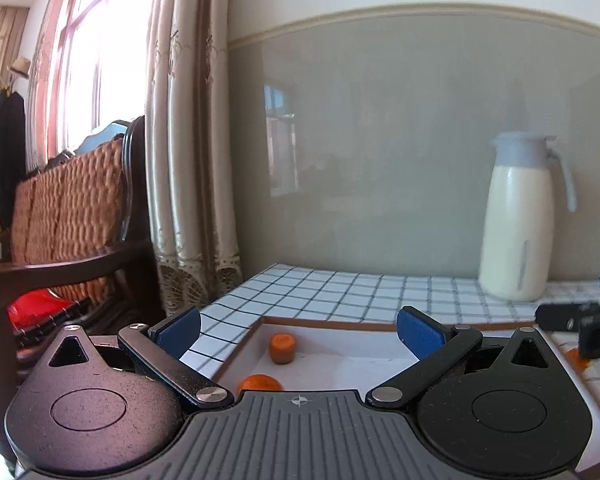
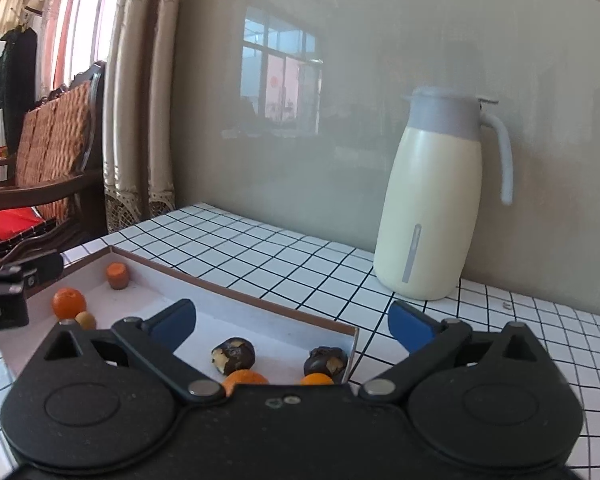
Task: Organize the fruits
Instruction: 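Open both tools to drop the yellow-brown and dark brown fruits into the tray, then move both open tools back over the loose mandarin and carrot chunk, then grasp the mandarin with the left tool while the right tool grasps the carrot chunk, then carry the mandarin and carrot chunk in both tools over the tray, then open both tools to drop the mandarin and carrot chunk into the tray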
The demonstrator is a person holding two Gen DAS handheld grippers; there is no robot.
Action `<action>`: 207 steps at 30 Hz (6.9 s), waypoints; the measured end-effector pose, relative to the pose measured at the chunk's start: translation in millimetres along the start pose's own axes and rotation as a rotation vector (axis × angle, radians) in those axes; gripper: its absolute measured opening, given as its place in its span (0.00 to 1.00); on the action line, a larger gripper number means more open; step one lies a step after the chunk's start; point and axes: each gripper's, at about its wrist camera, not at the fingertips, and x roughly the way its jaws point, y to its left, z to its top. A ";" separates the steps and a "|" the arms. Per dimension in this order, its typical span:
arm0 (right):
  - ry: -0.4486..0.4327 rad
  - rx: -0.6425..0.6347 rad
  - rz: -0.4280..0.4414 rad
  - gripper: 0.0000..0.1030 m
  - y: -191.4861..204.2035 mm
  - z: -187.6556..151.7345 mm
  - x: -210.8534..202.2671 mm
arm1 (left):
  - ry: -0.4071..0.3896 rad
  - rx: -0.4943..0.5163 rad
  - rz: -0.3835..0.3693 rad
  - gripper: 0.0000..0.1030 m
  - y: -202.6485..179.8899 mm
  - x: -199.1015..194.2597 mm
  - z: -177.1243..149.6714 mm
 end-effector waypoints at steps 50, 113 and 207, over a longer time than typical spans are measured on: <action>0.198 0.046 -0.137 0.61 -142.3 -88.8 -18.6 | 0.313 0.257 -0.319 0.60 -265.7 23.0 -29.9; 0.109 0.041 -0.161 0.25 -119.0 -97.4 -118.9 | 0.168 0.248 -0.371 0.30 -206.0 -108.3 -42.3; -0.082 -0.027 -0.076 0.94 10.6 -40.8 -11.9 | -0.008 0.082 0.196 1.00 37.6 -13.0 -30.8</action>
